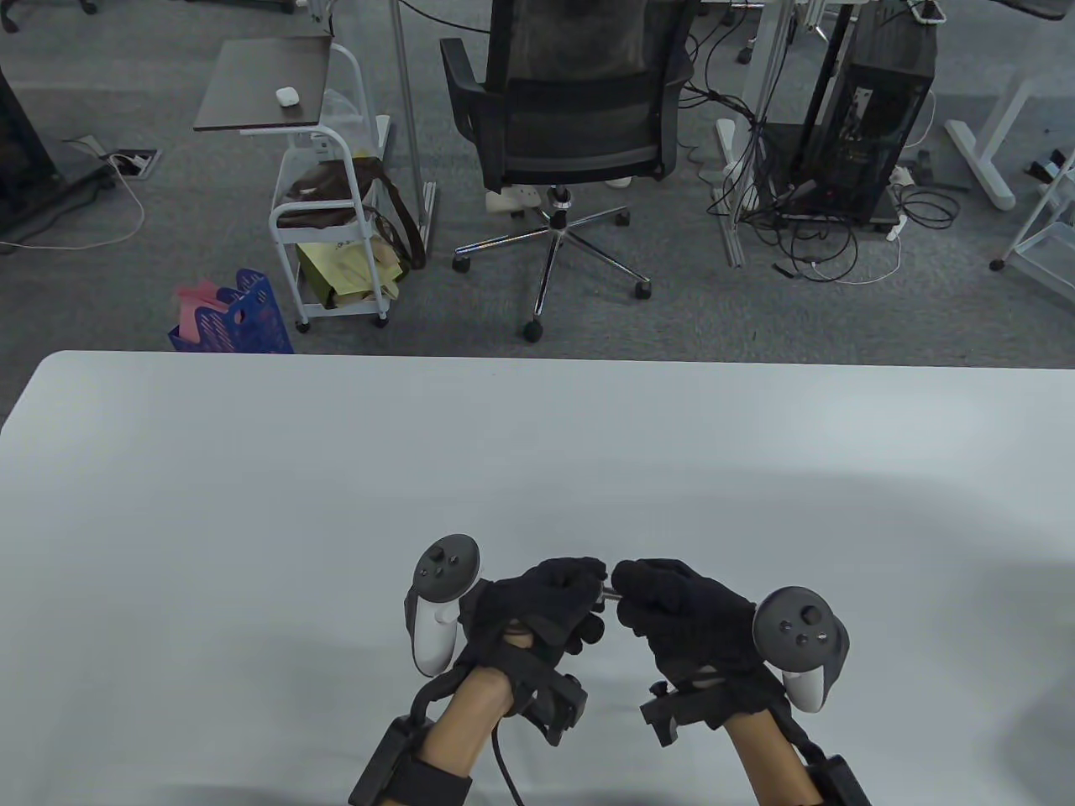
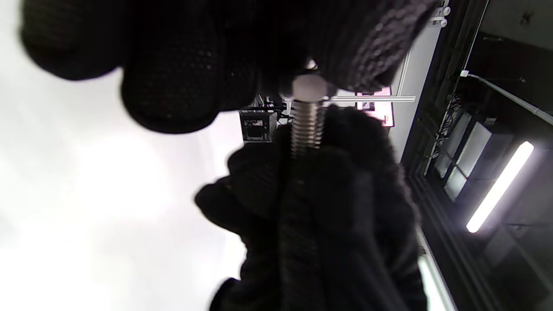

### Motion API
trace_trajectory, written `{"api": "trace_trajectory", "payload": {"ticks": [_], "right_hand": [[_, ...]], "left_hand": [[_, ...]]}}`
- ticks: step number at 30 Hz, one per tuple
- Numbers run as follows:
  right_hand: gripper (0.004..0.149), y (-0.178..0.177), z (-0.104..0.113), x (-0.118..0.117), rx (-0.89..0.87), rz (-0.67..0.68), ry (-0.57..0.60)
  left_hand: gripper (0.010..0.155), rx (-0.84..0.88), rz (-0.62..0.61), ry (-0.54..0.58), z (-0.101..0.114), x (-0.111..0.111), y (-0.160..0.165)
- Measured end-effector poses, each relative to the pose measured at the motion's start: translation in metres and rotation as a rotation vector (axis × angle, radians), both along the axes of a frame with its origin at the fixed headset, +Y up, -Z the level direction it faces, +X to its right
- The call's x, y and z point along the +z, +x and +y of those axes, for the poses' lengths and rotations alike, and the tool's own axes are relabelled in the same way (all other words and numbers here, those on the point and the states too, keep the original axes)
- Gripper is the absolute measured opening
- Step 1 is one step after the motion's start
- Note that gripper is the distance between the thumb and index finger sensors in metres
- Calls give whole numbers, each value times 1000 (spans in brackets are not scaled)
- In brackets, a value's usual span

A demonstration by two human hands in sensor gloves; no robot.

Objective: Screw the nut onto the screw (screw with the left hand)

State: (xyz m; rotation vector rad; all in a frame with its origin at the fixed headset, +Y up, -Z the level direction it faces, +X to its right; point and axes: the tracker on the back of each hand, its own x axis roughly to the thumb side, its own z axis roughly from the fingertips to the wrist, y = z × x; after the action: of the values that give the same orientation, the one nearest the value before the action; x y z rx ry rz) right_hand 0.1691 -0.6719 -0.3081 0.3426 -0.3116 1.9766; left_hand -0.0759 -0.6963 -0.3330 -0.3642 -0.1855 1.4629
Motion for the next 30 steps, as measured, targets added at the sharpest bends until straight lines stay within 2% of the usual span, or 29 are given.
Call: {"api": "trace_trajectory", "payload": {"ticks": [4,6,7,10,13,15,17,18,20,22,26,29,30], "right_hand": [[38,-1,-1,0,-7,-2,-7],[38,-1,0,0,0,-3,-3],[38,-1,0,0,6,-2,0],[38,-1,-1,0,-6,-1,-5],[38,-1,-1,0,1,-1,-4],[38,-1,-2,0,1,2,-8],[38,-2,-2,0,-5,5,-10],[38,-2,-2,0,-6,4,-10],[38,-2,-2,0,3,4,-6],[38,-3,-2,0,12,7,-5],[38,-4,-2,0,36,3,4],[38,-5,-3,0,46,11,2],[39,-5,-3,0,47,12,3]], "left_hand": [[51,29,-83,29,6,1,3],[60,51,-92,24,4,2,3],[68,59,-81,17,3,2,3],[73,12,-3,-20,-2,2,3],[55,-22,-17,-25,-2,2,4],[53,-18,-21,-14,1,2,5],[53,10,-77,-9,2,2,4],[56,26,-94,-18,1,2,4],[74,35,-115,-43,-1,3,2],[78,-2,-36,-43,-5,2,-1],[57,-10,-48,-60,-7,0,0],[52,-15,-69,-25,-4,0,3],[52,-11,-111,-27,-3,0,3]]}}
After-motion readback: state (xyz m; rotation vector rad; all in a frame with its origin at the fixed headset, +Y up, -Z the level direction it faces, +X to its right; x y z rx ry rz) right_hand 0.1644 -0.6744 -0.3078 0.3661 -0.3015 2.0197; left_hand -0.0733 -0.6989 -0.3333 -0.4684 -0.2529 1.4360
